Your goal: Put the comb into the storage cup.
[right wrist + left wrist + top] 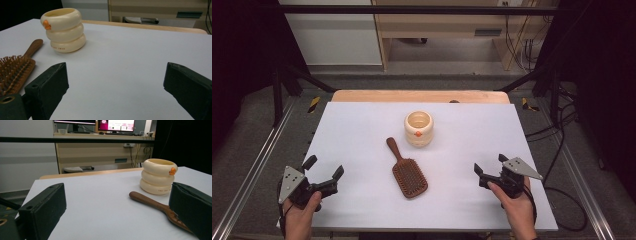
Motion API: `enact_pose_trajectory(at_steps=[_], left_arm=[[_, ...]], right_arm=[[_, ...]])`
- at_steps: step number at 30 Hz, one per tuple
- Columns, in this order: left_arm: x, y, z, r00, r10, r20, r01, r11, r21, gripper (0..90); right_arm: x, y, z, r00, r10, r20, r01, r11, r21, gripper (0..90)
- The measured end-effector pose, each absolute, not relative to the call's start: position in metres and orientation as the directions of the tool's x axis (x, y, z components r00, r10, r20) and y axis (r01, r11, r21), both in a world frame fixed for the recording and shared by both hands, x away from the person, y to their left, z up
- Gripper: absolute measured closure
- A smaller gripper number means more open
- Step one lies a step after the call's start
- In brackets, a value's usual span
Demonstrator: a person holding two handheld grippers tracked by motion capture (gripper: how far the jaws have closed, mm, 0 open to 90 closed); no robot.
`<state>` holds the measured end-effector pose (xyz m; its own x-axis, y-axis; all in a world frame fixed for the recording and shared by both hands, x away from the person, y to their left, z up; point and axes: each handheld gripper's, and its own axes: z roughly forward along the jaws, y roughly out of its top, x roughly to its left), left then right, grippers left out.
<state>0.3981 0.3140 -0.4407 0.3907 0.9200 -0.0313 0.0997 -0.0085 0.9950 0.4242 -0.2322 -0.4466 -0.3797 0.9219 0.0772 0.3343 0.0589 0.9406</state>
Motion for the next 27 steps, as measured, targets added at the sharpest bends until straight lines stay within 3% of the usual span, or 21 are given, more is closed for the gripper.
enact_pose_trajectory(at_steps=[22, 27], left_arm=[[0.395, 0.304, -0.442, 0.421, 0.907, -0.007, 0.105, -0.041, 0.994, 1.3], [0.396, 0.303, -0.443, 0.421, 0.907, -0.009, 0.117, -0.044, 0.992, 1.3]], right_arm=[[0.425, -0.164, -0.435, -0.513, 0.855, 0.072, 0.391, 0.159, 0.907, 9.3], [0.43, -0.14, -0.431, -0.545, 0.835, 0.071, 0.402, 0.186, 0.897, 13.7]])
